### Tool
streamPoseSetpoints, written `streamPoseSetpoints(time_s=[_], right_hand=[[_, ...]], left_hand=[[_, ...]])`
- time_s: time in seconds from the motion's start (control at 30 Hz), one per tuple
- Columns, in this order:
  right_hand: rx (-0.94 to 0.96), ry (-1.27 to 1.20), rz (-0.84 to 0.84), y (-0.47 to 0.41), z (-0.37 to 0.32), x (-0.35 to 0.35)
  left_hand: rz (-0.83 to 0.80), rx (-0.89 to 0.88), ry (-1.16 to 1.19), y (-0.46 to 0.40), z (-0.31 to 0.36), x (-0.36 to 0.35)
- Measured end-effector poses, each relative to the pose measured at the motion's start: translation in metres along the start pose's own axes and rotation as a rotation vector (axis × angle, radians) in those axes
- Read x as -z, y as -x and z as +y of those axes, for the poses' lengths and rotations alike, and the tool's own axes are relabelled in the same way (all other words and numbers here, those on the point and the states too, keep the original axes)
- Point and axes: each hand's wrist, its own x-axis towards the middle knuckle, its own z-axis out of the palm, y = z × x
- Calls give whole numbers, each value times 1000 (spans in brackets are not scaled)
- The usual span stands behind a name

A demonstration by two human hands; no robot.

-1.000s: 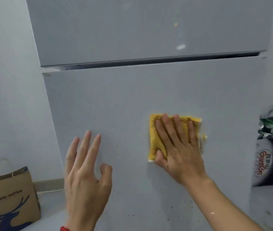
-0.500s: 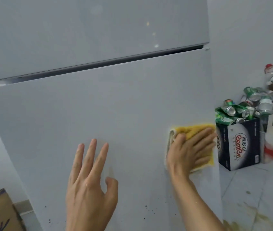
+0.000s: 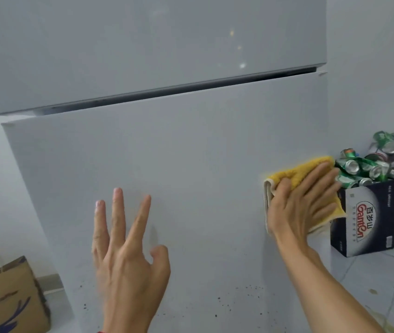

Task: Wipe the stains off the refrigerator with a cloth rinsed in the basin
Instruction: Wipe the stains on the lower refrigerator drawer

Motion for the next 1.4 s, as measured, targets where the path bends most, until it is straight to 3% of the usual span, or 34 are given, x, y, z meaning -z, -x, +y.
streamPoseSetpoints(time_s=[0.17,0.3,0.4,0.47,0.57,0.67,0.77,0.83,0.9,1.0,1.07,1.27,1.33,1.4], right_hand=[[463,165,-10,24,-104,-9],[1016,217,-108,86,-179,-33],[1351,281,-227,115,-174,-41],[1409,226,-226,104,-137,-35],[1072,235,-90,69,-50,-25],[399,136,3,67,24,-17],[-205,-116,53,91,20,-24],[-321,-147,67,114,-9,-31],[-142,-69,40,150,-41,-44],[336,76,-116,219,-85,-65],[560,58,-189,255,-112,-78],[1272,112,-443,330,-120,-113],[1408,117,-479,318,-101,-112],[1422,89,-402,290,-72,-100]], left_hand=[[68,111,125,-13,-10,12],[222,122,278,-13,-10,19],[311,31,300,-16,-12,23],[304,22,277,-13,-31,25],[249,113,244,-2,-71,30],[204,134,277,13,-106,39],[164,241,387,19,-133,44],[148,403,401,20,-144,46],[130,615,452,22,-156,48],[176,977,632,26,-170,47],[221,1099,707,30,-175,44],[345,1224,648,30,-165,31],[321,1219,647,31,-151,25],[273,1104,669,37,-143,19]])
